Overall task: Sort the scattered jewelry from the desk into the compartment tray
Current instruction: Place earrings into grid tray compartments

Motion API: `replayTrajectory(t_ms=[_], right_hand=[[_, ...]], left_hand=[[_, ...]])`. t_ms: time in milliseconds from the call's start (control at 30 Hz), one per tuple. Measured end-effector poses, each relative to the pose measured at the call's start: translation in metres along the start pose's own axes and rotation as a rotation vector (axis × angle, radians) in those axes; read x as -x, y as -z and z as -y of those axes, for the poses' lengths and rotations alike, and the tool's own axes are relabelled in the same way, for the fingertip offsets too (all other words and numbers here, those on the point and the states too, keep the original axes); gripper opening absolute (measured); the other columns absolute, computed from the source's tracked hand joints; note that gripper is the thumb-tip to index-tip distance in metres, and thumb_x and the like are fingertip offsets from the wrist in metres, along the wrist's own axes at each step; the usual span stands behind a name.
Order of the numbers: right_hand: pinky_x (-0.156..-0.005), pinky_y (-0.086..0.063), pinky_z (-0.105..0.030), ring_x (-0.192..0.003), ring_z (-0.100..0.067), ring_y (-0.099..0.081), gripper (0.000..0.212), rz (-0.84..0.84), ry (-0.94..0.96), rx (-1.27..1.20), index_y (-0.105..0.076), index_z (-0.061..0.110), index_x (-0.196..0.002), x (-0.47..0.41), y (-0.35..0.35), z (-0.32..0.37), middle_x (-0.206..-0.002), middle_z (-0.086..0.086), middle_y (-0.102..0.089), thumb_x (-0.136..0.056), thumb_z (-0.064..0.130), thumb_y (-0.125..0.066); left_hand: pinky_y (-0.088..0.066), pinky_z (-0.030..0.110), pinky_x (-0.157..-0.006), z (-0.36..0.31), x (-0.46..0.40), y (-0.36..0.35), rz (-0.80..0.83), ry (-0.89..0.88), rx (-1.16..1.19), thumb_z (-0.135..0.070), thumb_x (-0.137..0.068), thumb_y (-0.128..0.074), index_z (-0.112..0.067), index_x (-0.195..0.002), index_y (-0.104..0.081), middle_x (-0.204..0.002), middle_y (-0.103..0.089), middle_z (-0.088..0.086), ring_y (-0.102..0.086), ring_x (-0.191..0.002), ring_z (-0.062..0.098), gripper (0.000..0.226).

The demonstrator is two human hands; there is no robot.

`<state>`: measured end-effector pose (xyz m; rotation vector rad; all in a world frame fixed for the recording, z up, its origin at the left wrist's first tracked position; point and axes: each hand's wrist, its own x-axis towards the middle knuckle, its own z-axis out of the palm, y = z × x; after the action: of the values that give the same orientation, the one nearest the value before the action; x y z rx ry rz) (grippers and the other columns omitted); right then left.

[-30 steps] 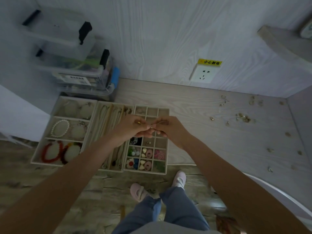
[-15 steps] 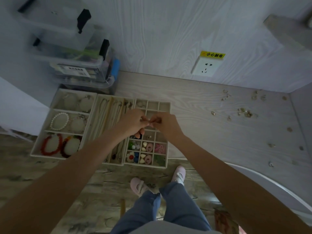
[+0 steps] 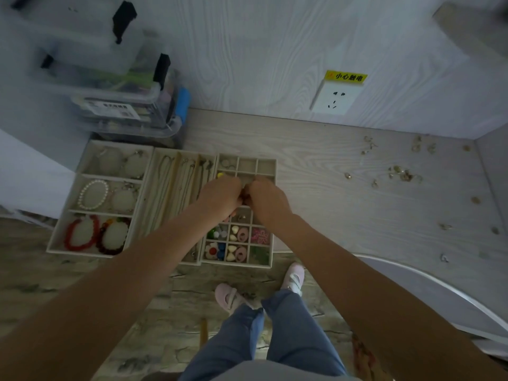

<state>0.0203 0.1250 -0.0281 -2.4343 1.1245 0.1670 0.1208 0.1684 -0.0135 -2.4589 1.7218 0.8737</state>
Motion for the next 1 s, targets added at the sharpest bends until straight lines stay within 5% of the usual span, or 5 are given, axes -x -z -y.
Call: replayTrajectory(t_ms=[400,733,867,1000], right_hand=[[-0.076,-0.043,-0.031,-0.1,-0.027,-0.057,0.023,-0.004,-0.053,-0.124,-0.069,0.013,-0.108,0.01,0.012,-0.012,-0.11,-0.01,-0.055,-0.094,0.019,-0.052],[-0.076,-0.041,-0.029,-0.104,-0.025,-0.056,0.025,-0.014,-0.086,-0.14,-0.069,0.019,-0.112,0.005,0.002,-0.005,-0.11,-0.009,-0.056,-0.092,0.019,-0.055],[-0.077,-0.044,-0.03,-0.103,-0.028,-0.058,0.021,-0.03,-0.115,-0.123,-0.07,0.013,-0.107,0.004,0.002,-0.003,-0.11,-0.01,-0.058,-0.091,0.017,-0.056],[-0.073,-0.043,-0.029,-0.1,-0.027,-0.059,0.02,-0.02,-0.092,-0.053,-0.07,0.012,-0.105,0.001,0.002,0.002,-0.108,-0.009,-0.056,-0.092,0.017,-0.055]], left_hand=[[-0.055,0.035,-0.074,-0.003,0.0,0.001,-0.044,-0.073,-0.214,-0.019,-0.094,-0.051,-0.008,-0.099,-0.06,-0.089,-0.067,0.009,-0.067,-0.08,0.023,0.015],[-0.059,0.032,-0.061,0.002,0.002,0.003,-0.018,-0.003,-0.039,-0.023,-0.098,-0.044,-0.006,-0.092,-0.064,-0.067,-0.069,0.006,-0.066,-0.054,0.015,0.027],[-0.053,0.024,-0.051,0.012,0.02,0.012,-0.091,-0.047,0.091,-0.019,-0.099,-0.04,-0.016,-0.119,-0.059,-0.069,-0.066,0.004,-0.06,-0.049,0.013,0.028],[-0.051,0.026,-0.068,0.023,0.03,0.02,-0.075,-0.166,-0.198,-0.013,-0.099,-0.038,-0.031,-0.138,-0.044,-0.085,-0.065,0.005,-0.065,-0.074,0.018,0.042]])
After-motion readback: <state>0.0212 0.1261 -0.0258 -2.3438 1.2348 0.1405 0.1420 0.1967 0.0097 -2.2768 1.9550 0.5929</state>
